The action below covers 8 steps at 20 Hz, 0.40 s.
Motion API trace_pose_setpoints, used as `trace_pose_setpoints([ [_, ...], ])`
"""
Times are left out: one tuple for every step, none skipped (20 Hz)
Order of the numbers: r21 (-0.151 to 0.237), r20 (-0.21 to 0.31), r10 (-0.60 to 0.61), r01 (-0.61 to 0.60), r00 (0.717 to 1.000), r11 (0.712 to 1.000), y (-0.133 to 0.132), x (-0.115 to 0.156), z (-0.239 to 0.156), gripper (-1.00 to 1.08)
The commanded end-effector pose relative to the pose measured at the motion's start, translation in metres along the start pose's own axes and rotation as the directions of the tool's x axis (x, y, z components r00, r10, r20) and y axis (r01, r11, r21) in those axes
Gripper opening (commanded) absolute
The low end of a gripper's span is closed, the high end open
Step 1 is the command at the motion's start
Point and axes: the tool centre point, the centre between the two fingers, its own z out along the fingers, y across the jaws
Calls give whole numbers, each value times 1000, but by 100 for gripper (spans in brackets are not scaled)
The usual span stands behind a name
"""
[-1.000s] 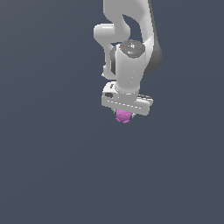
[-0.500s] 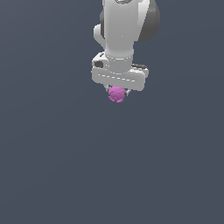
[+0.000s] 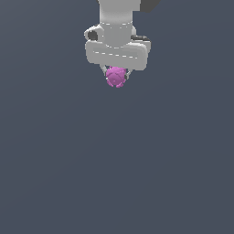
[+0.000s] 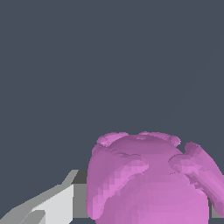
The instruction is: Pick up the object and move it to a goal position.
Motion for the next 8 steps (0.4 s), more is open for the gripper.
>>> trace_pose_setpoints([
  [0,1,0,0,1000,1000,5,-4,-12,-100],
  [-1,1,0,0,1000,1000,7,-5,-16,-100],
  [-1,1,0,0,1000,1000,8,-5,-18,-100],
  [-1,1,0,0,1000,1000,9,-6,-21,-100],
  [-1,1,0,0,1000,1000,10,-6,-23,-100],
  [-1,1,0,0,1000,1000,10,-6,-24,-100],
  [-1,1,-1,1,1000,1000,10,-6,-25,-100],
  [-1,1,-1,1,1000,1000,10,-6,-25,-100],
])
